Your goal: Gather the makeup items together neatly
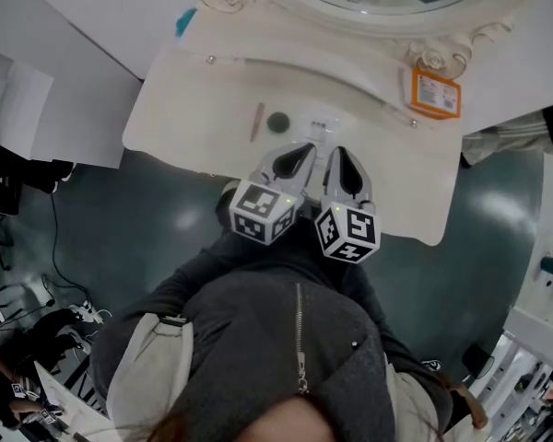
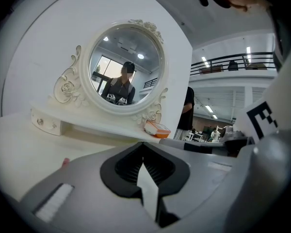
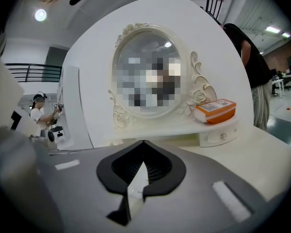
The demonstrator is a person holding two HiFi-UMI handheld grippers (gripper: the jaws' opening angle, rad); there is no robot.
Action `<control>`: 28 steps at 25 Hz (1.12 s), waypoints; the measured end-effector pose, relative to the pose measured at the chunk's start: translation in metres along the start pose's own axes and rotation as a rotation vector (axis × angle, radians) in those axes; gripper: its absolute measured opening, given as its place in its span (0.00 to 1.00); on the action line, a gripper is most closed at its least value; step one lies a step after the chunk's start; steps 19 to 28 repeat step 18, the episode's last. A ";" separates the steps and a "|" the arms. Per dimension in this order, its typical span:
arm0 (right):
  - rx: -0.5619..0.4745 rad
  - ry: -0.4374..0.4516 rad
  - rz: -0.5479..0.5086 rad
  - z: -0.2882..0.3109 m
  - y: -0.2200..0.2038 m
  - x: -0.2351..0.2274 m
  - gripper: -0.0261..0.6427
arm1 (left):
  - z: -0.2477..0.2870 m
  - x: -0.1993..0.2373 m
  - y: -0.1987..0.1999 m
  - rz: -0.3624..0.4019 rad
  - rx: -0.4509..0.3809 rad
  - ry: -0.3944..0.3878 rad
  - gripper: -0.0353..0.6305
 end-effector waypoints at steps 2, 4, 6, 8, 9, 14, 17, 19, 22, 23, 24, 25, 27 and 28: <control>-0.001 0.002 0.002 0.000 0.000 0.001 0.04 | -0.003 0.001 -0.001 -0.001 0.002 0.006 0.07; -0.004 0.004 0.001 0.000 0.001 0.002 0.04 | -0.005 0.002 0.000 -0.003 -0.001 0.012 0.07; -0.004 0.005 0.000 0.001 0.001 0.003 0.04 | -0.006 0.003 0.001 -0.004 -0.007 0.018 0.07; 0.002 0.008 0.001 0.001 0.000 0.005 0.04 | -0.008 0.004 0.001 -0.005 -0.009 0.023 0.07; 0.008 0.012 0.001 0.001 0.000 0.006 0.04 | -0.008 0.003 0.001 -0.005 -0.008 0.023 0.07; 0.033 0.043 -0.015 0.003 -0.004 0.015 0.04 | -0.010 0.002 -0.001 -0.001 0.001 0.021 0.07; 0.033 0.041 -0.013 0.005 -0.004 0.016 0.04 | -0.011 0.005 -0.001 -0.003 0.001 0.027 0.07; 0.034 0.039 -0.011 0.005 -0.004 0.016 0.04 | -0.011 0.006 -0.001 -0.005 0.001 0.030 0.07; 0.034 0.039 -0.011 0.005 -0.004 0.016 0.04 | -0.011 0.006 -0.001 -0.005 0.001 0.030 0.07; 0.034 0.039 -0.011 0.005 -0.004 0.016 0.04 | -0.011 0.006 -0.001 -0.005 0.001 0.030 0.07; 0.034 0.039 -0.011 0.005 -0.004 0.016 0.04 | -0.011 0.006 -0.001 -0.005 0.001 0.030 0.07; 0.034 0.039 -0.011 0.005 -0.004 0.016 0.04 | -0.011 0.006 -0.001 -0.005 0.001 0.030 0.07; 0.034 0.039 -0.011 0.005 -0.004 0.016 0.04 | -0.011 0.006 -0.001 -0.005 0.001 0.030 0.07; 0.034 0.039 -0.011 0.005 -0.004 0.016 0.04 | -0.011 0.006 -0.001 -0.005 0.001 0.030 0.07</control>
Point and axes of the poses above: the fingertips, and each gripper's own axes: z forward along the fingers, x to its left, y out of its top, the point moved 9 cm from there along -z, backward along the fingers, and after that the axes turned 5 degrees about y, right-handed, at the moved point
